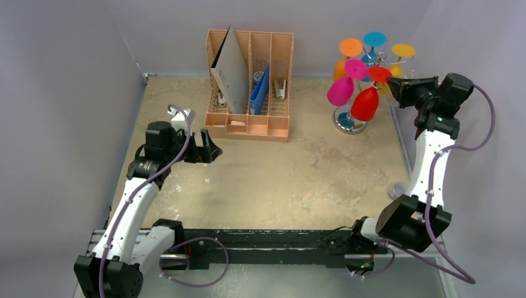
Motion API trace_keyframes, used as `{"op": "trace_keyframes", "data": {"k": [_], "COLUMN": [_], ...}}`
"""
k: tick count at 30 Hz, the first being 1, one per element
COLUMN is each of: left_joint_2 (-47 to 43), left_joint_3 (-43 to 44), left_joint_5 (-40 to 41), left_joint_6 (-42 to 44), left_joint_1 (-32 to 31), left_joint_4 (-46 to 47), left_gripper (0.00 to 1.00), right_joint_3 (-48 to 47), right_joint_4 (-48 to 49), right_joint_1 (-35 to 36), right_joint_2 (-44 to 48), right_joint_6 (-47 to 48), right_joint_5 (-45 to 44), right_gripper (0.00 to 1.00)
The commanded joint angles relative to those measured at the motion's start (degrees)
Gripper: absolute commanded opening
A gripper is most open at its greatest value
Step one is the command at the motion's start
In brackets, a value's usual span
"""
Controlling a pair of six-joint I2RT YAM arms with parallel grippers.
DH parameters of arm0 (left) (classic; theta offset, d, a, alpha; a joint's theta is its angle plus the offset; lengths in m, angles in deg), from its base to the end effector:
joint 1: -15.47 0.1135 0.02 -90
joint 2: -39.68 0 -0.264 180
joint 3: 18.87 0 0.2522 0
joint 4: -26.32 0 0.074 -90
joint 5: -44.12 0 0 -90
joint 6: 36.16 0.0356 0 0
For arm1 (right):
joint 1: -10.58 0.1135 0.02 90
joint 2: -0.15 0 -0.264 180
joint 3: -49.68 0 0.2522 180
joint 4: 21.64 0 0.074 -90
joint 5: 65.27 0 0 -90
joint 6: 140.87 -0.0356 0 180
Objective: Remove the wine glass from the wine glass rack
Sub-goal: Pick up the wine glass from the wine rack.
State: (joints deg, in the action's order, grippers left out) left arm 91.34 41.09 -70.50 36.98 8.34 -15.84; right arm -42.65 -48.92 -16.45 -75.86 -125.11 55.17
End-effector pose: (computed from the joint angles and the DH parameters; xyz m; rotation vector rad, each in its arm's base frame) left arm 0.1908 -0.0388 0.2977 0.0676 2.1838 -0.7038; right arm 0.2763 -0.1207 0.4206 1.1447 1.4659 1.0519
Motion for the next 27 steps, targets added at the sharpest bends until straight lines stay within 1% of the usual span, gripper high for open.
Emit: {"op": "trace_keyframes", "data": {"k": [1, 11, 14, 16, 18, 27], "left_joint_2": [-0.4, -0.5, -0.7, -0.6, -0.4, -0.6], "left_joint_3": [2.1, 2.1, 2.0, 2.0, 2.0, 2.0], "left_joint_5": [0.7, 0.3, 0.4, 0.1, -0.4, -0.3], "left_joint_6": [0.7, 0.7, 0.6, 0.5, 0.5, 0.5], "left_joint_1": [0.1, 0.1, 0.1, 0.1, 0.1, 0.1], "left_joint_4": [0.6, 0.8, 0.8, 1.0, 1.0, 0.9], "left_gripper": [0.98, 0.98, 0.98, 0.98, 0.98, 0.98], "right_joint_3": [-0.7, 1.5, 1.9, 2.5, 2.8, 3.5], "right_joint_4": [1.0, 0.6, 0.6, 1.7, 2.9, 2.2], "right_joint_1": [-0.1, -0.1, -0.1, -0.1, -0.1, -0.1], "right_joint_2": [2.0, 4.7, 5.4, 5.9, 6.0, 5.6], "right_joint_6": [-1.1, -1.4, -1.6, -3.7, -4.6, -3.7], "right_joint_5": [-3.5, -5.4, -7.4, -9.8, -10.1, -10.9], "right_gripper": [0.0, 0.0, 0.0, 0.0, 0.0, 0.0]}}
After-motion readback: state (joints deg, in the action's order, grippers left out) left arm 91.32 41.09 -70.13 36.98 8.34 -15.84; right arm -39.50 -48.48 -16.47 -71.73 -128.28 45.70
